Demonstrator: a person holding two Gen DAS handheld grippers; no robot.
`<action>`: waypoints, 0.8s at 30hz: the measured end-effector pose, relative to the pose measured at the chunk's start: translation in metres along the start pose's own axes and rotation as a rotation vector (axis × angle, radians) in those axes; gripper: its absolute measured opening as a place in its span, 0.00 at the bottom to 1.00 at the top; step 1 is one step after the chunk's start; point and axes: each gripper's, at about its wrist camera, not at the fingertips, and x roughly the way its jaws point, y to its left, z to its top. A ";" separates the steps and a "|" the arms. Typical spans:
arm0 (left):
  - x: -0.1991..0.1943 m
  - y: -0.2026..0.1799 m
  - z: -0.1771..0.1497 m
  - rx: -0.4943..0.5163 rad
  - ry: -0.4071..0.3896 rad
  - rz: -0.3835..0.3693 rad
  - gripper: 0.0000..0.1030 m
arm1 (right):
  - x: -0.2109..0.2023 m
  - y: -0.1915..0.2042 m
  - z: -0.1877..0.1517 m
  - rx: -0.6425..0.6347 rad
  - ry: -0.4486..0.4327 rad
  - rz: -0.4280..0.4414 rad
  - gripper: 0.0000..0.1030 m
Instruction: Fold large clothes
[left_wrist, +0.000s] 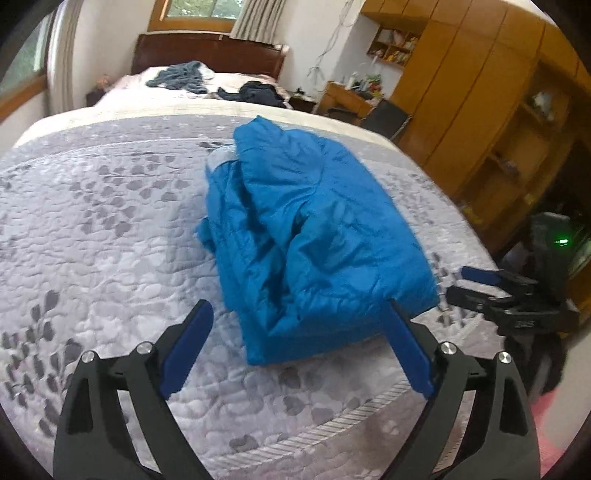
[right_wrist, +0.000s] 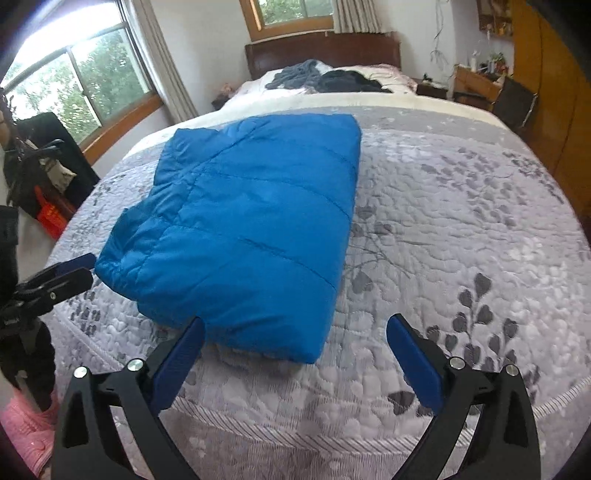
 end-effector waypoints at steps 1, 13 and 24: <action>-0.002 -0.001 -0.002 0.000 -0.004 0.009 0.89 | -0.001 0.001 -0.001 0.002 0.001 -0.013 0.96; -0.011 -0.011 -0.025 0.009 -0.015 0.145 0.91 | -0.013 0.006 -0.015 0.028 -0.028 -0.080 0.96; -0.015 -0.010 -0.031 -0.010 -0.051 0.241 0.92 | -0.013 0.012 -0.019 0.028 -0.036 -0.133 0.96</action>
